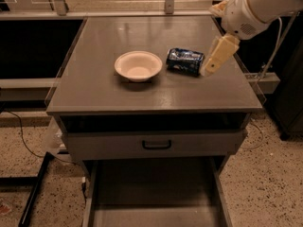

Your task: Place pepsi can into middle drawer

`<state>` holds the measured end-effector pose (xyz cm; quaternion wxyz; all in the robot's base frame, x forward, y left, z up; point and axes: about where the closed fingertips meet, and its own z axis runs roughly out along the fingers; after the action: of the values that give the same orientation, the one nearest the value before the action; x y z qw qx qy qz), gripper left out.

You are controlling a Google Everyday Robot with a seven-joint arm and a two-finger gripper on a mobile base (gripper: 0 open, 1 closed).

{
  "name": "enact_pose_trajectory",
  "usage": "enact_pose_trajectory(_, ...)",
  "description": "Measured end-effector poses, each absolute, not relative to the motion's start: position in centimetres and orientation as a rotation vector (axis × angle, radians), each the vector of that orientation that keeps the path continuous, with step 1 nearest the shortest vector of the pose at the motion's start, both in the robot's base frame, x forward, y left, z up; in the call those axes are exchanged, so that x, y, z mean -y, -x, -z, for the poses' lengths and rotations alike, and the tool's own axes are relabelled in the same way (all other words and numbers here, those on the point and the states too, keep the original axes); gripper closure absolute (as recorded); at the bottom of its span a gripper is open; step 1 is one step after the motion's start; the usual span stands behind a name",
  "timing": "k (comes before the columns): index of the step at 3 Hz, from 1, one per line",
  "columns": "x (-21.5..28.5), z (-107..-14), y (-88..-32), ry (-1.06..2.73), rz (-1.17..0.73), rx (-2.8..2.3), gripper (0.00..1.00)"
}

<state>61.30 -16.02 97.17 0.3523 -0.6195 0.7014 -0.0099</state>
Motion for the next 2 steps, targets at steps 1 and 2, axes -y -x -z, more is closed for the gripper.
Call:
enact_pose_trajectory(1,14.7,-95.1,-64.7,1.605,-0.052,-1.818,0.00)
enact_pose_trajectory(2,13.3,-92.5,-67.6,1.608,-0.133,-1.848,0.00)
